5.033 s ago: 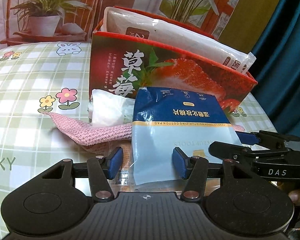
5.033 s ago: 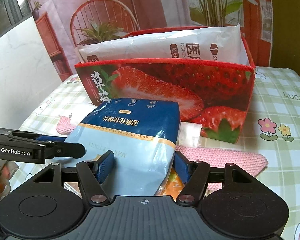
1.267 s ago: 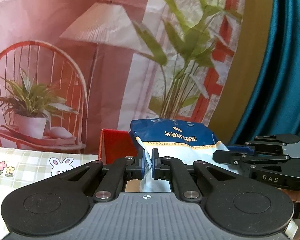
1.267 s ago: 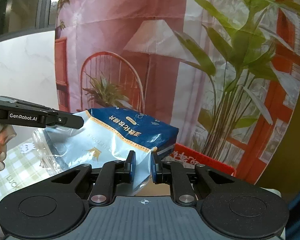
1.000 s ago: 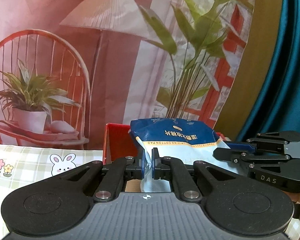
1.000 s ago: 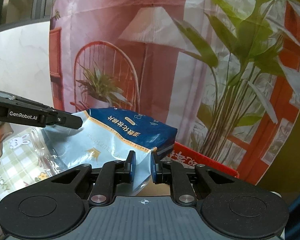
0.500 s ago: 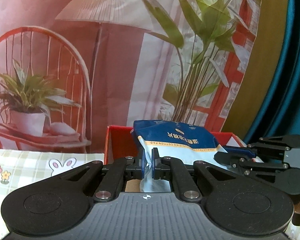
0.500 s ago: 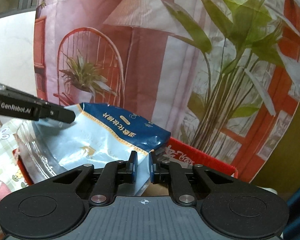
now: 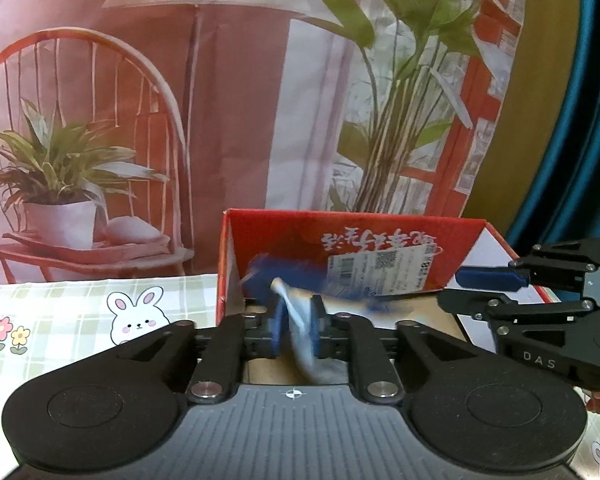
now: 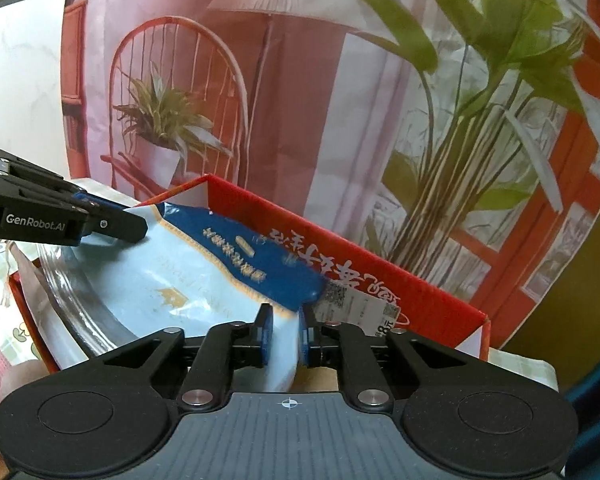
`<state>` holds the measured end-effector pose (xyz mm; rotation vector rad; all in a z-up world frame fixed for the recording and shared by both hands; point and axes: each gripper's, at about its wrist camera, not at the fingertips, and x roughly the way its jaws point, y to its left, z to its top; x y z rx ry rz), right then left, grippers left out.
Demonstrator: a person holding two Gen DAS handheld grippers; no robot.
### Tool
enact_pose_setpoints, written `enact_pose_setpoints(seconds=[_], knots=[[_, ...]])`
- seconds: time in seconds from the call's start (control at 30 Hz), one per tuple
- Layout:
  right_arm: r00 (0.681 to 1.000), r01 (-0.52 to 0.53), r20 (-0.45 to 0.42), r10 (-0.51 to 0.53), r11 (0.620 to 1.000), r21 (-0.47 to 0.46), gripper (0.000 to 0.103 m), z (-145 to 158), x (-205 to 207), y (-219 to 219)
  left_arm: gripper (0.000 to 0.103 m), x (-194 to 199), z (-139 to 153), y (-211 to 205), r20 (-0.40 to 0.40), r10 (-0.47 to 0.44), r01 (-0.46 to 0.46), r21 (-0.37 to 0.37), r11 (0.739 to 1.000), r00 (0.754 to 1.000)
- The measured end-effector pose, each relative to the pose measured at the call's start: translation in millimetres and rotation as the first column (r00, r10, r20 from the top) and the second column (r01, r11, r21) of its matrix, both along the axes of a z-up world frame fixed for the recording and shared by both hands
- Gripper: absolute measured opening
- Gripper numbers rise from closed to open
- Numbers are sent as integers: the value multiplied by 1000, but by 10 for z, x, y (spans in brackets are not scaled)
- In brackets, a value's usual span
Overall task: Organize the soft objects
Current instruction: 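Lower the blue bag into the red box and open the left tool, then move the left tool back toward the orange floral cloth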
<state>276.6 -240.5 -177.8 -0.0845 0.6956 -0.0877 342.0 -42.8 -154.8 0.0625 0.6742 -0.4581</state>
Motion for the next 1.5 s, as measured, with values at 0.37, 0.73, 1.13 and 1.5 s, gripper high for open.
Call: enact_pose_setpoints(seconds=[0.37, 0.73, 1.13, 1.5], knots=[[991, 88, 93, -100, 988, 126, 69, 222, -341, -149, 93, -328, 171, 88, 33, 18, -18, 21, 1000, 999], [963, 123, 220, -155, 981, 153, 103, 440, -989, -29, 103, -916, 307, 256, 26, 62, -63, 37, 997, 998], [983, 59, 158, -97, 972, 225, 103, 133, -1765, 321, 103, -1782, -99, 236, -59, 110, -103, 110, 989, 992], [999, -18, 29, 13, 986, 168, 102, -395, -2358, 618, 103, -2219, -514, 340, -161, 129, -103, 163, 981, 979]])
